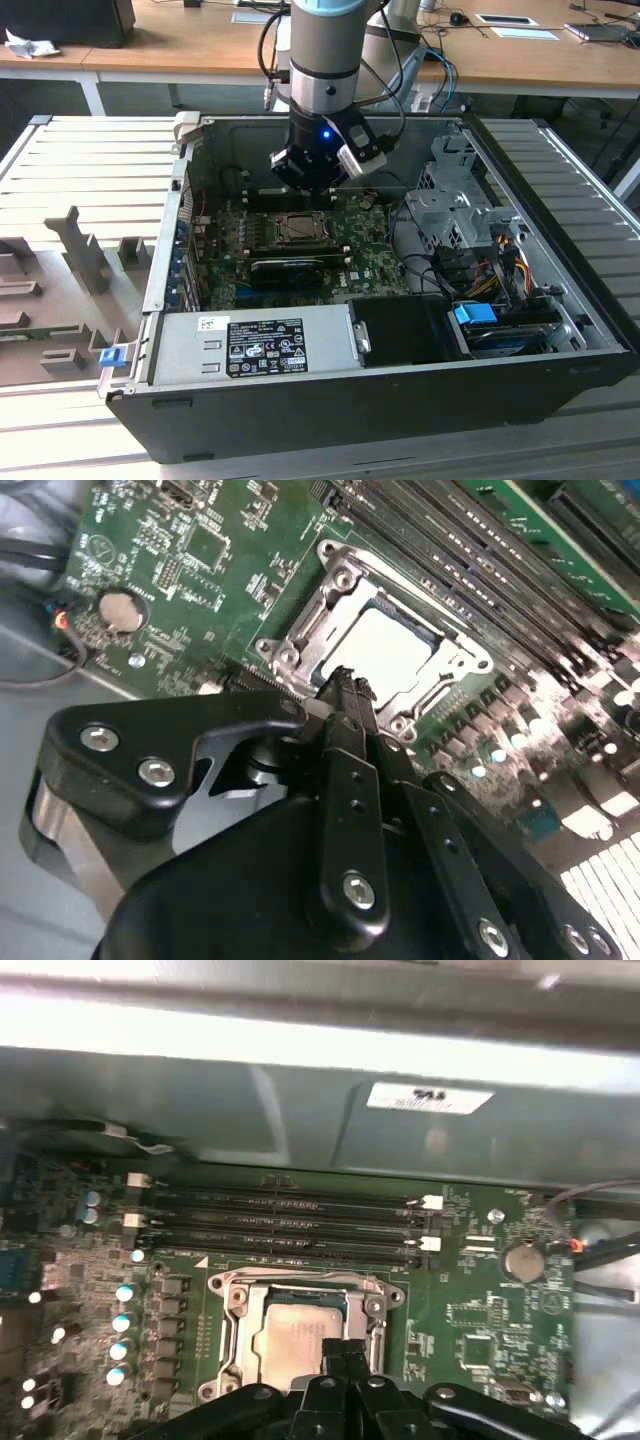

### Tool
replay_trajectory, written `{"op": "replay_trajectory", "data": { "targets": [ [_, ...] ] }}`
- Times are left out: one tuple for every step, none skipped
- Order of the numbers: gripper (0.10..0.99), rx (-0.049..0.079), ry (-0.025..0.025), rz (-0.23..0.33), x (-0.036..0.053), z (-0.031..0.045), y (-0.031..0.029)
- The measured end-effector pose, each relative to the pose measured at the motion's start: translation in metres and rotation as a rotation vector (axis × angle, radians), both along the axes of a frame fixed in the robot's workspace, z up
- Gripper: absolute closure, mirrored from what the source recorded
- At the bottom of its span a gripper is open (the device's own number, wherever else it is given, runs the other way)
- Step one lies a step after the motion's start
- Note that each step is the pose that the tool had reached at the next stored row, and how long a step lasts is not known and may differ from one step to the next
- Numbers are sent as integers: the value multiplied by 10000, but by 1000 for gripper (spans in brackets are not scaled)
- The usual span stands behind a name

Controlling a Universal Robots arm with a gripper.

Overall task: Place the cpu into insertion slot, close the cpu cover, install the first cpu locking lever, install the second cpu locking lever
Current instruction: 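Install the second cpu locking lever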

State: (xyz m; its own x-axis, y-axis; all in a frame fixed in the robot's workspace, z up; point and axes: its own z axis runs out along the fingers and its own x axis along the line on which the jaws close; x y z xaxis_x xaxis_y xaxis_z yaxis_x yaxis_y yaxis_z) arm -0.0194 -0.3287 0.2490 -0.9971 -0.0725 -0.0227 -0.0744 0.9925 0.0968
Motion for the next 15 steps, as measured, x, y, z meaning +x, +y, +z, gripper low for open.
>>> {"op": "replay_trajectory", "data": {
  "targets": [
    [980, 2, 0, 1, 0, 4, -18],
    [980, 0, 0, -1, -1, 3, -54],
    [980, 1, 0, 0, -1, 1, -84],
    [980, 0, 3, -1, -1, -1, -116],
    [980, -1, 18, -1, -1, -8, -147],
    [980, 0, 68, -1, -1, -16, -170],
    [980, -1, 146, -1, -1, -26, -193],
    [980, 3, 198, 13, 0, -39, -200],
    [980, 0, 229, 67, -1, -67, -218],
    [980, 3, 231, 102, -3, -95, -254],
    [980, 20, 231, 117, -4, -110, -282],
    [980, 47, 231, 123, -4, -119, -311],
    [980, 85, 231, 126, -4, -124, -339],
    [980, 145, 230, 130, -4, -127, -361],
    [980, 210, 230, 140, -4, -129, -381]
  ]
}}
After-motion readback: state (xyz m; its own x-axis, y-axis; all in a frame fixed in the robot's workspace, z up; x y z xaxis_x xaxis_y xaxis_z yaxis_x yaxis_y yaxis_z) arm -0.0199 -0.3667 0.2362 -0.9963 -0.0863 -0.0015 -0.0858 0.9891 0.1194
